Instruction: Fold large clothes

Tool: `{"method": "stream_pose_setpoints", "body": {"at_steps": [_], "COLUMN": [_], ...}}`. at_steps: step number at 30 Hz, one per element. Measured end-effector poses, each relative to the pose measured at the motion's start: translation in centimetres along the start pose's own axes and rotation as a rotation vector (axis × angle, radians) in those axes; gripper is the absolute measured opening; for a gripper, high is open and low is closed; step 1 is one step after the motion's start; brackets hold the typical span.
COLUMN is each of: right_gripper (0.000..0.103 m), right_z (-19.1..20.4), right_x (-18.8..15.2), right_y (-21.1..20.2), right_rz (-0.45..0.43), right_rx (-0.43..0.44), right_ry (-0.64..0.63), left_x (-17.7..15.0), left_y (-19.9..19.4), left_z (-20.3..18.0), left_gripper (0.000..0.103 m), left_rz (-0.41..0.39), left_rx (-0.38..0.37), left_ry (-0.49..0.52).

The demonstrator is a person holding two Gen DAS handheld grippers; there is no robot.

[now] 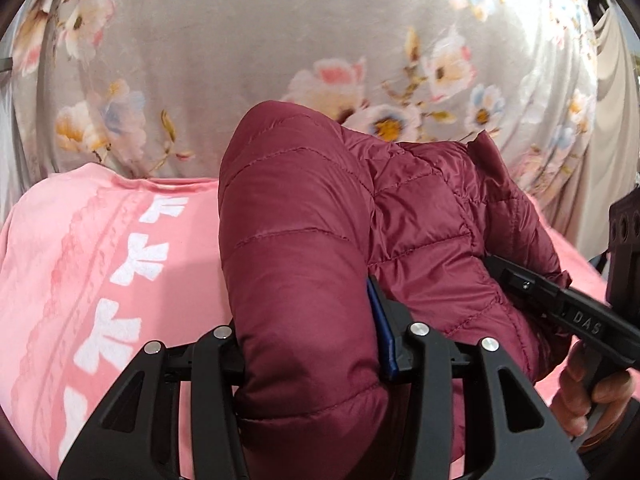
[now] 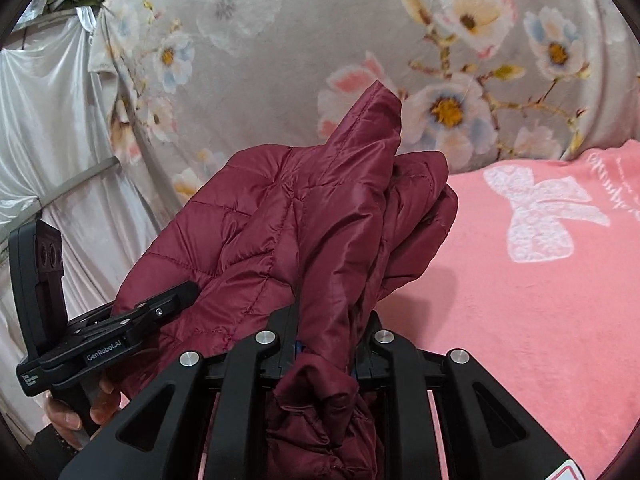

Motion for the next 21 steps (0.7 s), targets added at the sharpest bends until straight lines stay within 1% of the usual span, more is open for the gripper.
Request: {"method": "stream_pose_setpoints", "body": {"at_steps": [3, 6, 8, 11, 12, 13, 14, 16, 17, 18, 19, 21], "right_gripper": [0.016, 0.016, 0.016, 0.019, 0.020, 0.024, 0.026, 0.035, 0.037, 0.045, 0.049, 0.049], "right_z": [-0.6, -1.7, -2.3, -3.6, -3.9, -4.1, -4.4, -4.6, -4.6, -4.5, -4.5, -4.1], "right_x": [-1.3, -3.0, -3.8, -4.6, -4.6, -4.7, -4.8, -4.8, -4.8, -4.7, -4.6, -4.2], "right_y": [3.8, 6.1, 6.8, 7.3, 7.6, 7.8, 8.1, 8.1, 8.0, 7.6, 7.2, 5.6], "right_rz": [0.059, 0.113, 0.123, 0.156, 0.172, 0.184, 0.200, 0.216, 0.224, 0.239, 0.249, 0.268], "right_rx": [-0.016, -0.047, -0.070, -0.085, -0.090, -0.097, -0.112, -0.148, -0.161, -0.185, -0.201, -0.240], "right_ry": [-0.003, -0.009, -0.016, 0.016, 0.037, 0.045, 0.051, 0.062, 0.068, 0.073, 0.074, 0.055], "left_x": [-1.9, -4.4, -5.8, -6.7, -7.0, -7.0, -7.2, -7.7, -7.8, -7.9, -8.0, -8.0], "left_y": [2.7, 5.2, 6.1, 6.3, 6.5, 6.7, 7.0, 7.2, 7.1, 6.9, 6.5, 5.6], "left_z": [2.0, 3.2, 3.5, 3.5, 3.5, 3.5, 3.7, 4.1, 4.2, 4.3, 4.3, 4.1], "left_gripper": [0.042, 0.042, 0.043, 0.048, 0.051, 0.055, 0.057, 0.066, 0.068, 0.069, 0.069, 0.069], "left_rz": [0.027, 0.085, 0.100, 0.092, 0.104, 0.114, 0.138, 0.181, 0.198, 0.218, 0.236, 0.271], "left_rx": [0.001, -0.005, 0.010, 0.017, 0.024, 0.030, 0.042, 0.063, 0.076, 0.094, 0.105, 0.132], "left_ry": [-0.012, -0.036, -0.035, -0.039, -0.041, -0.042, -0.053, -0.095, -0.110, -0.127, -0.143, -0.152]}}
Point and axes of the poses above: each gripper's, at about its wrist camera, not at the fingertips, and y roughly the way its jaws point, z to its left, x to its top, the point moved 5 cm from there along y, roughly the way its jaws point, and after that the axes turned 11 degrees about y, right-handed, at the moved point
